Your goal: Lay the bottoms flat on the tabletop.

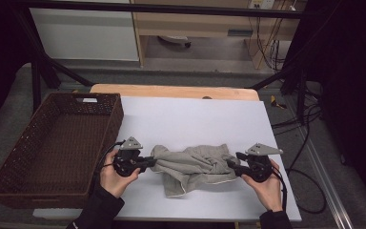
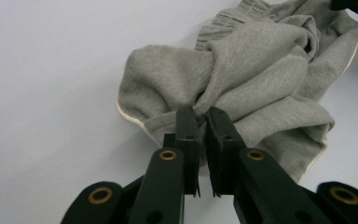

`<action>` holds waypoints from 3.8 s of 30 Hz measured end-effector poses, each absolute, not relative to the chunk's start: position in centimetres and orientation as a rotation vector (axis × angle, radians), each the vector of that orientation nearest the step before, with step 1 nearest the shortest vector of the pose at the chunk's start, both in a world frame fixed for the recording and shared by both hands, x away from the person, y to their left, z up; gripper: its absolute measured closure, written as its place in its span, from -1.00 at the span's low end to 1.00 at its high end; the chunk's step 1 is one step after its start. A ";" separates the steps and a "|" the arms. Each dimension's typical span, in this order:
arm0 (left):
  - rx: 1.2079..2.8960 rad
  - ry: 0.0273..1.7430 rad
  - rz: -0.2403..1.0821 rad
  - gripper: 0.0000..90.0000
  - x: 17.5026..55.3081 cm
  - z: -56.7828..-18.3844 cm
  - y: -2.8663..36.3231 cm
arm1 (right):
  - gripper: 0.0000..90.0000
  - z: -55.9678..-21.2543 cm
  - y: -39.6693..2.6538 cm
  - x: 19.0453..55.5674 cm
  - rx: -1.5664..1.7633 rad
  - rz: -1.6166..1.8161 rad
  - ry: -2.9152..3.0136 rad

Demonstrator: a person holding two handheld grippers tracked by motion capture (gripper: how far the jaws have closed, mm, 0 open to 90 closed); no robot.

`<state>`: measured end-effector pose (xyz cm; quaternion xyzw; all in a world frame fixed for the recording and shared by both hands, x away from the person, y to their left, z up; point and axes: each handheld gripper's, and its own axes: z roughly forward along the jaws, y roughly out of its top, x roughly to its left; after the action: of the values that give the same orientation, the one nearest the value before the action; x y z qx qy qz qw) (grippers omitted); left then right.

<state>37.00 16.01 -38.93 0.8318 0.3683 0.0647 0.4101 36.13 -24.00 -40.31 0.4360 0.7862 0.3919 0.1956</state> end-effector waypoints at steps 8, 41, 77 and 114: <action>2.108 0.924 0.155 0.86 37.5 -39.6 16.0 | 0.18 -43.2 -23.7 39.2 1.286 0.928 2.264; 1.998 0.972 0.118 -0.93 40.0 -40.0 15.5 | -0.58 -40.8 -23.4 37.7 1.257 1.180 2.047; 2.216 0.845 0.025 0.80 34.6 -43.5 7.9 | -0.70 -43.2 -19.9 33.9 1.210 1.177 2.263; 2.066 0.945 0.079 0.85 35.9 -38.7 13.8 | 0.93 -44.7 -12.9 33.0 0.963 1.112 2.557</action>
<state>35.94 13.83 -38.71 0.8244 0.3771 0.0317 0.4208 33.05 -12.87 -44.75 0.3249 0.8629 0.3752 0.0957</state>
